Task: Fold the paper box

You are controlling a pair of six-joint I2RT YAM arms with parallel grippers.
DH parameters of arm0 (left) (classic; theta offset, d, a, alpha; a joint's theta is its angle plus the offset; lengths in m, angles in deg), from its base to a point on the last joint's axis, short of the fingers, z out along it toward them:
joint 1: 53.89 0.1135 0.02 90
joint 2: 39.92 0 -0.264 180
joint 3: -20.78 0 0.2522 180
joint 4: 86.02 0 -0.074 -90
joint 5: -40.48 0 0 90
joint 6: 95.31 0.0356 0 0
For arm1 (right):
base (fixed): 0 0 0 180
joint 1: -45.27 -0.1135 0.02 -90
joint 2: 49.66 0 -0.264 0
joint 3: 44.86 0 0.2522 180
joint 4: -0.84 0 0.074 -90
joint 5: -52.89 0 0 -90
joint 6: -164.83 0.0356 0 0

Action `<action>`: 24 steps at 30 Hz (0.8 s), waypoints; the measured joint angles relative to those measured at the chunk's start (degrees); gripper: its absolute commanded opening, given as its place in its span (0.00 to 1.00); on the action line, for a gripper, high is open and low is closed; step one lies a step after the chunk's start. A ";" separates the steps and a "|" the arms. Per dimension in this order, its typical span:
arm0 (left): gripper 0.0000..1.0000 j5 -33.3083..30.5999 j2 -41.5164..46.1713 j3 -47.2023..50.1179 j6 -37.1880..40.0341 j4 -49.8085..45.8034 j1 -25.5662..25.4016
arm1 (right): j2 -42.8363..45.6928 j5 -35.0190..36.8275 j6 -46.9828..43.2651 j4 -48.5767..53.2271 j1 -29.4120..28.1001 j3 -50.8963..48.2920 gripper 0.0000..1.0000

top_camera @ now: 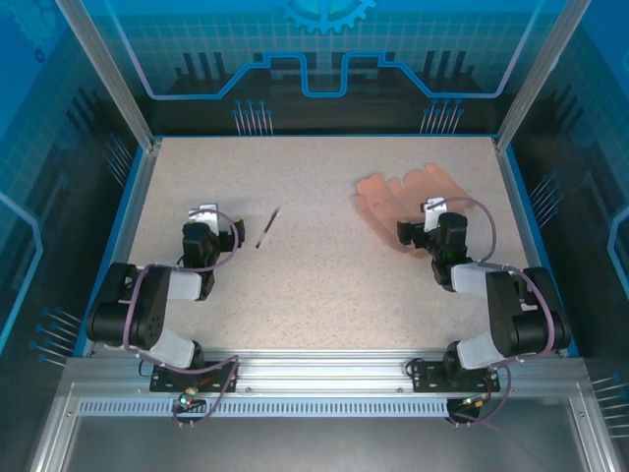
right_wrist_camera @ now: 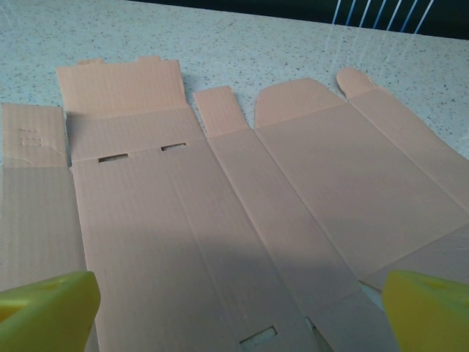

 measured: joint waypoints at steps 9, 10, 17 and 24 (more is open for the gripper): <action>0.97 -0.76 15.21 -11.34 -9.05 -20.83 0.15 | 14.36 2.75 7.04 14.75 0.00 4.57 1.00; 0.95 0.70 15.89 -12.44 -10.67 -22.91 0.15 | 15.61 2.51 8.59 16.94 0.00 5.60 0.99; 0.88 12.04 15.34 -13.68 -20.72 -27.21 -4.09 | 15.47 -0.74 14.62 24.74 -7.37 10.97 0.94; 0.82 14.40 5.57 -21.49 -21.90 -30.16 -19.26 | 2.67 -3.93 14.73 31.58 -14.29 20.11 0.89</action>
